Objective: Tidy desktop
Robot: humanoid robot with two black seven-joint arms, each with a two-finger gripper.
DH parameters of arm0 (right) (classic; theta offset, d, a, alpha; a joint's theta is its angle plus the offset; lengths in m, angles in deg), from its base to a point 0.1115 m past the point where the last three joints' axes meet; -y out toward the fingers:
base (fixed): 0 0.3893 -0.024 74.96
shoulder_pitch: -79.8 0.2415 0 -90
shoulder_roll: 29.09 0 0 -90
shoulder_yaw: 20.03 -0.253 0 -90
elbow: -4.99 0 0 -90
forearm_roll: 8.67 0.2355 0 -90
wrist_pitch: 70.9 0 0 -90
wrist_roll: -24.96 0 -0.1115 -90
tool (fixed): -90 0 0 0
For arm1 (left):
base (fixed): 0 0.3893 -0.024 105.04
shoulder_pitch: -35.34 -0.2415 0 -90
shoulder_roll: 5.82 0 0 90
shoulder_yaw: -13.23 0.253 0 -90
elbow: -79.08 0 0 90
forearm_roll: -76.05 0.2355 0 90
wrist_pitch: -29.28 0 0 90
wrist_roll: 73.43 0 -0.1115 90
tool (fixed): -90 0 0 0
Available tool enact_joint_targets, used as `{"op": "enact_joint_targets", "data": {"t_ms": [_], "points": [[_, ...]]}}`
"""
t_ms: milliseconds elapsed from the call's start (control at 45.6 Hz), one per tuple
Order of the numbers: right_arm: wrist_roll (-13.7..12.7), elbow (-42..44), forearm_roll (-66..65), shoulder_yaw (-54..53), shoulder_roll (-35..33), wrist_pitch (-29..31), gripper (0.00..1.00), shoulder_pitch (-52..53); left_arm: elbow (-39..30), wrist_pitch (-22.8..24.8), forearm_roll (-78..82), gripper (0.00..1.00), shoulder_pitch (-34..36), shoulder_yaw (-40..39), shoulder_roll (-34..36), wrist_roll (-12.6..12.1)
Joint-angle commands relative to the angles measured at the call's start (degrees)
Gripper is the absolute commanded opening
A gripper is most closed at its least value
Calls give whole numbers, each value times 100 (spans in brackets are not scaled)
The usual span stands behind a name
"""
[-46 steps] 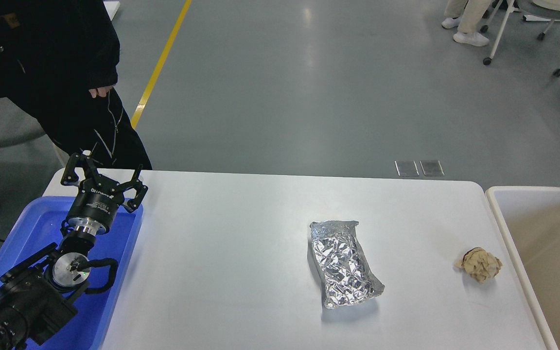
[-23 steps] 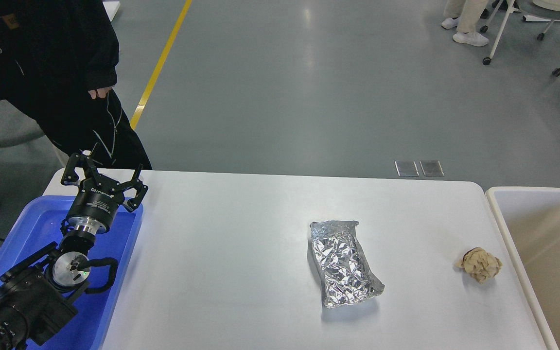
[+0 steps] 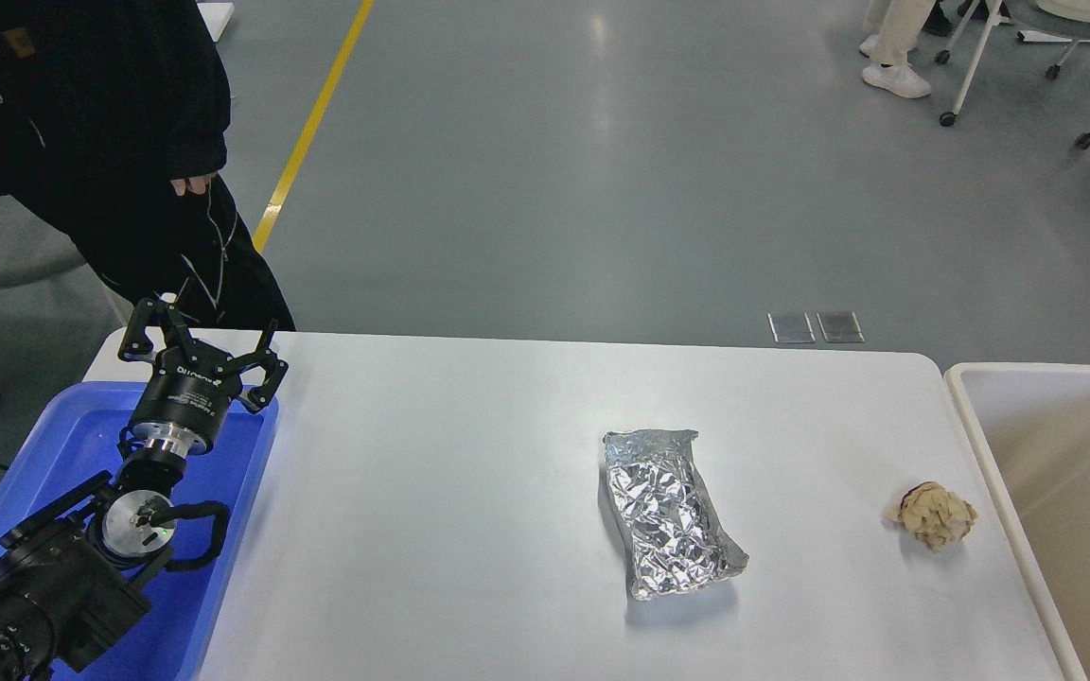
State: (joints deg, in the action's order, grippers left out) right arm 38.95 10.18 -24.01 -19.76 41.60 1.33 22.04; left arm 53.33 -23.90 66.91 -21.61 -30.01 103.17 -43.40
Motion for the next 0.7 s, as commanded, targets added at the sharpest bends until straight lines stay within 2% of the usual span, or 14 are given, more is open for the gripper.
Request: {"op": "enact_joint_targets", "data": {"t_ms": [0, 197, 219, 285, 307, 351, 395, 571, 680], "points": [[-143, -18, -4, 34, 130, 54, 0, -182, 0, 0, 0, 100, 0, 0, 0, -5], [-143, -18, 40, -1, 262, 81, 0, -209, 0, 0, 0, 100, 0, 0, 0, 3], [-143, -18, 40, -1, 262, 81, 4, -209, 0, 0, 0, 100, -8, 0, 0, 3], [-143, -18, 40, -36, 270, 72, 23, -209, 0, 0, 0, 100, 0, 0, 0, 3], [-143, -26, 40, -45, 270, 55, 32, -200, 0, 0, 0, 100, 0, 0, 0, 3], [-143, -27, 40, -63, 270, 11, 55, -200, 0, 0, 0, 100, 0, 0, 0, 3], [-143, -27, 40, -63, 262, 2, 71, -191, 0, 0, 0, 100, 0, 0, 0, 3], [-134, -27, 40, -63, 253, 10, 95, -191, 0, 0, 0, 100, 0, 0, 0, 3], [-134, -97, 40, -63, 235, 81, 99, -139, 0, 0, 0, 100, 0, 0, 0, 3]]}}
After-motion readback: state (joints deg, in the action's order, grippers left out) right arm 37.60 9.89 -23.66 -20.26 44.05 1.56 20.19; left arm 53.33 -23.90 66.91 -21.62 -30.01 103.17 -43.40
